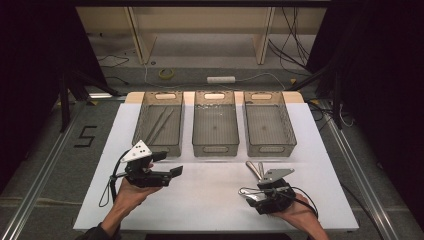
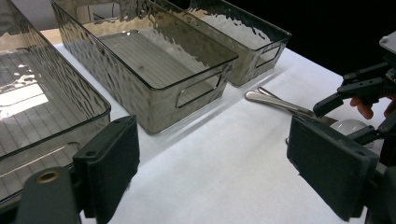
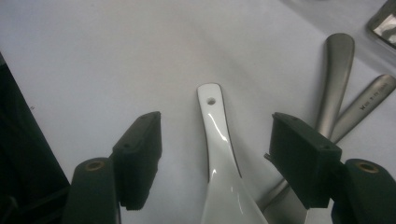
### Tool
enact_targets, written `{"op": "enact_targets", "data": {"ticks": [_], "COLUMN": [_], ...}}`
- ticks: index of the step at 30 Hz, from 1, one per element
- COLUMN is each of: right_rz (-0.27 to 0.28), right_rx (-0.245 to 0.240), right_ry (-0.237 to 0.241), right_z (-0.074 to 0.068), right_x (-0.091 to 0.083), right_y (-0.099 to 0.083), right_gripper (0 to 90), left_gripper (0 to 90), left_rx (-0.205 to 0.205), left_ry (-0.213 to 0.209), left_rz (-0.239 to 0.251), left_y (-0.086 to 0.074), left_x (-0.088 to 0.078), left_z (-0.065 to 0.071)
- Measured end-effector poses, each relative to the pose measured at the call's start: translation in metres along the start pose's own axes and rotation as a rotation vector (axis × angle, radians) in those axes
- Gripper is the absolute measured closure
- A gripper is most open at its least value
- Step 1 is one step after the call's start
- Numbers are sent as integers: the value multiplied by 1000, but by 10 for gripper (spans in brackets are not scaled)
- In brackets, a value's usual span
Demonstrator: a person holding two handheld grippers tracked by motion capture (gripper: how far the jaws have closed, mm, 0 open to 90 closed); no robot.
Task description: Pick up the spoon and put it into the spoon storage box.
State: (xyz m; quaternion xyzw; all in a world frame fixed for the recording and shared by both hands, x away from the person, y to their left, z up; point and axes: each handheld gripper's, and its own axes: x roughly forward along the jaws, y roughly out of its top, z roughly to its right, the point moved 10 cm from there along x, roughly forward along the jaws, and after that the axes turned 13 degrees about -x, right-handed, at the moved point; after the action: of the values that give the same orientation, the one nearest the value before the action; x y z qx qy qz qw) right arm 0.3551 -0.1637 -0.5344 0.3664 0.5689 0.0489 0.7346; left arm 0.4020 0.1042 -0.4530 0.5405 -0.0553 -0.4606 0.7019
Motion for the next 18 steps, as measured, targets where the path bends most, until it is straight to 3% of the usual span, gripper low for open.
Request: {"op": "enact_targets", "data": {"ticks": [12,18], "right_rz": [-121,-149], "right_rx": [-38,-46], "right_ry": [75,60], "right_z": [-1,2], "right_x": [6,10], "right_y": [-2,-2], "right_gripper": [440,491], "left_gripper": [166,166], "left_rx": [13,21], "left_ry": [0,5], "left_rz": [6,11], "left_y": [-1,-2], "left_x": [-4,-6], "left_z": [0,-1]}}
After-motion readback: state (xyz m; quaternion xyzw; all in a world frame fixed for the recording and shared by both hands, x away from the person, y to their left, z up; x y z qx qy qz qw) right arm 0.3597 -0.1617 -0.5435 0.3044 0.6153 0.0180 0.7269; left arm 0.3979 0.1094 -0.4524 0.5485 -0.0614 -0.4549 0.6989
